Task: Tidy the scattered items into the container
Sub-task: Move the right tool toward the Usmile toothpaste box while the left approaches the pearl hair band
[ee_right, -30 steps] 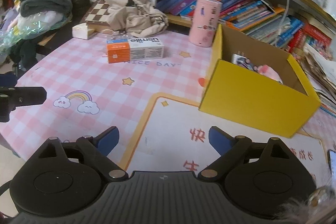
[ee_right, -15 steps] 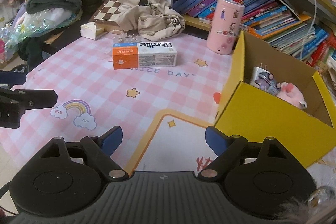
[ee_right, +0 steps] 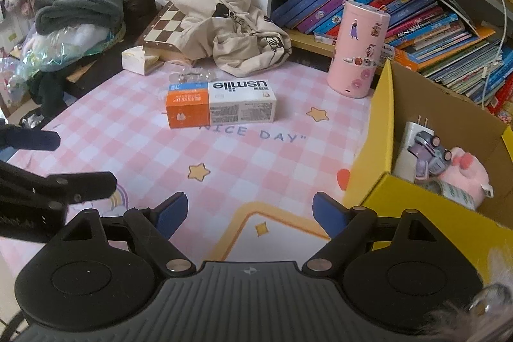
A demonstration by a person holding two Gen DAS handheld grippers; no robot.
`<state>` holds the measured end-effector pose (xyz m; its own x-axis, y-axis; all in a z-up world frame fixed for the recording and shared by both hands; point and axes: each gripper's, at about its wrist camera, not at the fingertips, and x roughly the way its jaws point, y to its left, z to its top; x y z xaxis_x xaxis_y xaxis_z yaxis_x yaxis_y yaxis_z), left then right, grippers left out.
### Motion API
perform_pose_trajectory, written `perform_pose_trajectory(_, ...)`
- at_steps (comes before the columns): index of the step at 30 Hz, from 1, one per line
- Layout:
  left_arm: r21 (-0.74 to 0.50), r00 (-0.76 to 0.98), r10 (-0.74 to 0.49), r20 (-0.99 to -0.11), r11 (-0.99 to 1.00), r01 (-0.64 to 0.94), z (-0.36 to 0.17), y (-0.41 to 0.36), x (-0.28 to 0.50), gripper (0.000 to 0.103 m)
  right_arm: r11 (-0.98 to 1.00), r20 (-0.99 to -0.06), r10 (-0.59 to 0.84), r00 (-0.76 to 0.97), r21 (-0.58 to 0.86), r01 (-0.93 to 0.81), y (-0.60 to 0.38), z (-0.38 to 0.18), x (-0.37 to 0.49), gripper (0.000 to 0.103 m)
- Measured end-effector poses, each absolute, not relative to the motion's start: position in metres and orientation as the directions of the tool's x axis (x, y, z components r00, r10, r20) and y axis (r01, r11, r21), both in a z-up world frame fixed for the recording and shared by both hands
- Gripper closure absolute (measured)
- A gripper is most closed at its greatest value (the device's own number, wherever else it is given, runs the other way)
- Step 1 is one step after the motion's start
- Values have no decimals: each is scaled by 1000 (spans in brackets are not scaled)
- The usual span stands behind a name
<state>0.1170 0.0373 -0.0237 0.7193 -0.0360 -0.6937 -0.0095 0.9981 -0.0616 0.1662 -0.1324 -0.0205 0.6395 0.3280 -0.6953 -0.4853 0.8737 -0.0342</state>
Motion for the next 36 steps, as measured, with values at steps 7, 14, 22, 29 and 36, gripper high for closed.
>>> perform_pose_trajectory(7, -45, 721, -11, -693, 999, -29, -26, 39, 134, 6, 880, -690, 341, 639, -4, -475, -128, -19, 190, 17)
perform_pose_trajectory(14, -40, 736, 5, -677, 998, -43, -28, 44, 149, 6, 882, -691, 345, 636, 8, -470, -120, -17, 209, 19)
perform_pose_trajectory(22, -49, 742, 19, -670, 996, -69, -23, 66, 171, 6, 879, -671, 362, 647, 17, -476, -107, -14, 223, 19)
perform_pose_trajectory(29, -90, 770, 7, -637, 993, -83, -12, 92, 194, 7, 843, -669, 389, 634, -18, -537, -91, -18, 227, 17)
perform_pose_trajectory(36, -80, 760, -73, -645, 996, 28, -18, 86, 225, 7, 819, -681, 369, 633, -84, -567, -76, -25, 242, 11)
